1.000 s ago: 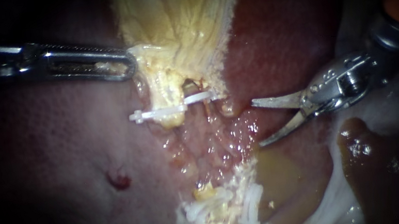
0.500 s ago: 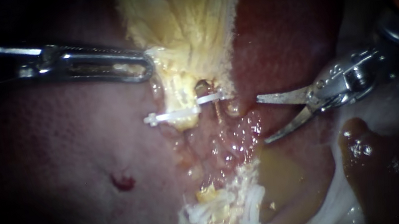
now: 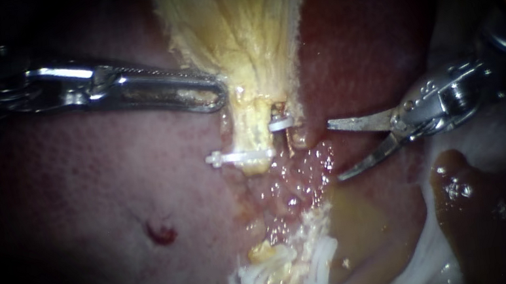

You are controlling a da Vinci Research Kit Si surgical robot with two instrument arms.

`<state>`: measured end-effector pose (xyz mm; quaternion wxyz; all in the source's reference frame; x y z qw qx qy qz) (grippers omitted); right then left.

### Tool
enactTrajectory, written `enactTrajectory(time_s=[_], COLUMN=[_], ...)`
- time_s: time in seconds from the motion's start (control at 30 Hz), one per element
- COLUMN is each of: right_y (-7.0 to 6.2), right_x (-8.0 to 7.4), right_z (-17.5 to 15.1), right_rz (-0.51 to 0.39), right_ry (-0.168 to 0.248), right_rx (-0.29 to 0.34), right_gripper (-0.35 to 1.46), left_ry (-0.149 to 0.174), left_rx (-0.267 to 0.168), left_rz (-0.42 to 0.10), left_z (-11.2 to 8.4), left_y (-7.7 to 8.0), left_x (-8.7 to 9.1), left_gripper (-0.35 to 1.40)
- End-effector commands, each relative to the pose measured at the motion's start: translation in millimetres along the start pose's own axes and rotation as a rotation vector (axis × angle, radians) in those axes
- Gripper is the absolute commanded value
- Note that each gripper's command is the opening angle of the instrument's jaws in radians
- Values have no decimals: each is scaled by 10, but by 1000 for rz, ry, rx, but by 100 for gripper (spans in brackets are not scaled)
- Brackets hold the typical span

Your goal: Go back from the cut right tube

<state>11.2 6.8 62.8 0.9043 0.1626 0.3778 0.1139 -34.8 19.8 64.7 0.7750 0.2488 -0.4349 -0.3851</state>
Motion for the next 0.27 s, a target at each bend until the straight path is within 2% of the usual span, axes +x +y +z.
enactTrajectory(time_s=[0.03,0.27], right_y=[0,0], right_x=[0,0], right_z=[0,0], right_rz=[0,0], right_ry=[0,0], right_rx=[-1,-1], right_gripper=[145,145], left_ry=[-1,-1], left_rx=[-1,0], left_rz=[0,0], left_z=[0,0], left_y=[0,0], left_x=[0,0], left_gripper=[-35,-35])
